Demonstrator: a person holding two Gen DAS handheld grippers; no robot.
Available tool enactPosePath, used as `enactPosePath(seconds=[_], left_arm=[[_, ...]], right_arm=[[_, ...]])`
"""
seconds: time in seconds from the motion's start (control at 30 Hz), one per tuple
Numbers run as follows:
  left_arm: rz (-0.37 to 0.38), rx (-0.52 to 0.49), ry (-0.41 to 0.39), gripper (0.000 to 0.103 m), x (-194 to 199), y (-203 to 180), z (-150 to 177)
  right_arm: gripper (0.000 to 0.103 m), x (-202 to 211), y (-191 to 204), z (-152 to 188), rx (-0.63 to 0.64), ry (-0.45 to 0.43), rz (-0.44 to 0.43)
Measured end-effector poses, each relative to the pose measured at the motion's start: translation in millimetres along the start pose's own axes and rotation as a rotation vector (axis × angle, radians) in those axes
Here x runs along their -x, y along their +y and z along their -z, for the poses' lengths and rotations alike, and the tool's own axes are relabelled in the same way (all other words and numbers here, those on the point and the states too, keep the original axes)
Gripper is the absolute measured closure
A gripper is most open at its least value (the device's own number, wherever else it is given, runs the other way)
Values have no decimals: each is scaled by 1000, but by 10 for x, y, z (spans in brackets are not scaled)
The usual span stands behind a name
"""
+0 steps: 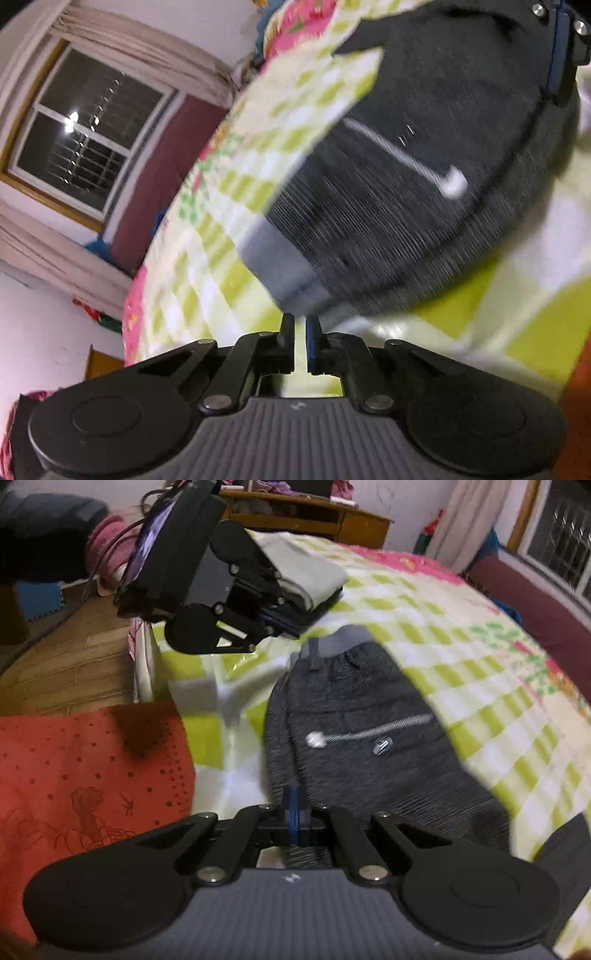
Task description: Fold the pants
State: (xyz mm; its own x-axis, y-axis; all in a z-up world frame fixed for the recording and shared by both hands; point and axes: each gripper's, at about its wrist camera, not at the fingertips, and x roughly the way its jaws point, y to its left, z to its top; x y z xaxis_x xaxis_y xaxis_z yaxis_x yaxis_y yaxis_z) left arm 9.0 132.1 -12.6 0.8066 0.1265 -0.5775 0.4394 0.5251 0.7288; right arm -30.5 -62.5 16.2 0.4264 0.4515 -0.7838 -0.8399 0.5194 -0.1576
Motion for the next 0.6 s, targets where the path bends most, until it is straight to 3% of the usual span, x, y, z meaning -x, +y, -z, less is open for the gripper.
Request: enactPosePath(seconds=[0.1, 0.2, 0.3, 0.33, 0.47, 0.6], left_arm=[[-10, 38, -16, 75, 142, 10, 43], [4, 153, -49, 66, 244, 186, 33], [32, 301, -70, 39, 196, 366, -8], [49, 345, -78, 36, 140, 413, -11], [47, 408, -59, 36, -125, 326, -88], [122, 556, -83, 36, -191, 351, -180]], right_arm=[[102, 55, -40, 20, -57, -17, 13], [100, 174, -151, 23, -94, -37, 48], [98, 171, -264, 53, -134, -27, 85], [97, 153, -297, 68, -155, -19, 86], [97, 123, -301, 163, -194, 3, 81], [97, 148, -351, 305, -260, 20, 103]])
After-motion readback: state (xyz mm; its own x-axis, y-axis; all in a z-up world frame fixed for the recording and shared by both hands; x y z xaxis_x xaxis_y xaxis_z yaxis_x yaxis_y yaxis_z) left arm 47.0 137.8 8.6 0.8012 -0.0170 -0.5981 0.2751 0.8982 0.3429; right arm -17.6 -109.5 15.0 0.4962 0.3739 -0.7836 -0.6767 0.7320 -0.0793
